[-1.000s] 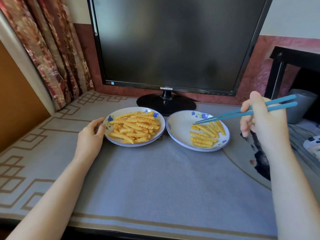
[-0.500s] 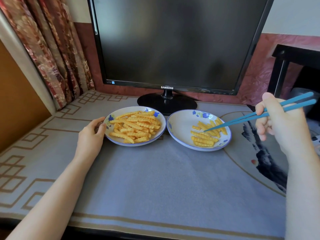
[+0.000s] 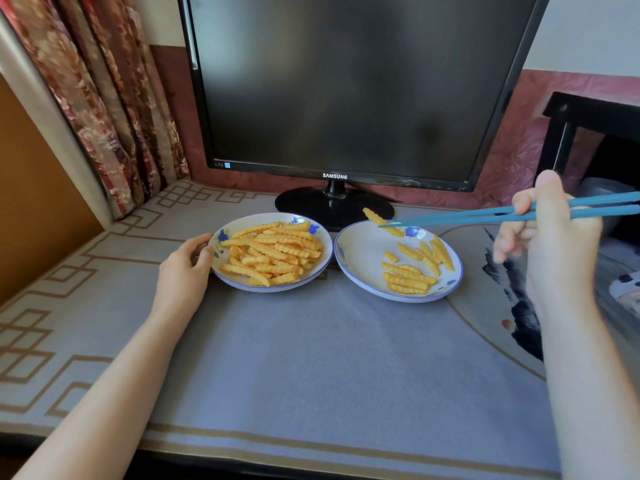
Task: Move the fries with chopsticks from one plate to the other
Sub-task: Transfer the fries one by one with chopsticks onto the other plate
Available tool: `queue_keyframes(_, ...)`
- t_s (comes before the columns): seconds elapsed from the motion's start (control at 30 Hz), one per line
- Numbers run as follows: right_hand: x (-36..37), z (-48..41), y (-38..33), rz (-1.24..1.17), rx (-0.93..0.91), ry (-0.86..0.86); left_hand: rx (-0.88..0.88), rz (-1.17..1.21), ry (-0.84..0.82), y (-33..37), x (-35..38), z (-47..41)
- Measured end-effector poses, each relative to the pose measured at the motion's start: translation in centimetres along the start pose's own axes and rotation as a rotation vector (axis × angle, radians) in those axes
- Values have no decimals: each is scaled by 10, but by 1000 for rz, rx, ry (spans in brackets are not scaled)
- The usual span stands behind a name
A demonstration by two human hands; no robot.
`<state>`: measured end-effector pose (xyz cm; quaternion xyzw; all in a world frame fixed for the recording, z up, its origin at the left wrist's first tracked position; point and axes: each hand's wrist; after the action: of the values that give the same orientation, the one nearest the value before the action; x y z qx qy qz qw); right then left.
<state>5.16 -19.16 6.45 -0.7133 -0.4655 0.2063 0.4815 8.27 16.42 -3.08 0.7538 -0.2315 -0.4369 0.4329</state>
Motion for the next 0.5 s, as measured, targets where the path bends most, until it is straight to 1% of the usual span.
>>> queue_keyframes(0.07, 12, 6, 2, -48, 6, -29, 3, 1, 2, 1, 0, 1)
queue_keyframes(0.23, 50, 21, -2, -117, 0, -191, -3, 6, -2, 0, 0, 0)
queue_keyframes(0.37, 79, 29, -3, -112, -39, -289, -5, 5, -2, 1, 0, 1)
queue_keyframes(0.5, 105, 35, 1, -122, -18, -377, -7, 11, 0, 1, 0, 0)
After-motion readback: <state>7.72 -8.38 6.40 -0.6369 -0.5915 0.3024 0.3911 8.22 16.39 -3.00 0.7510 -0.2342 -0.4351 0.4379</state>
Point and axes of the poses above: each hand's wrist, its own z-axis away from the middle knuckle, its own x-axis out of the palm, y = z × x, and after that the axes turned 1 degree about -x, right-handed
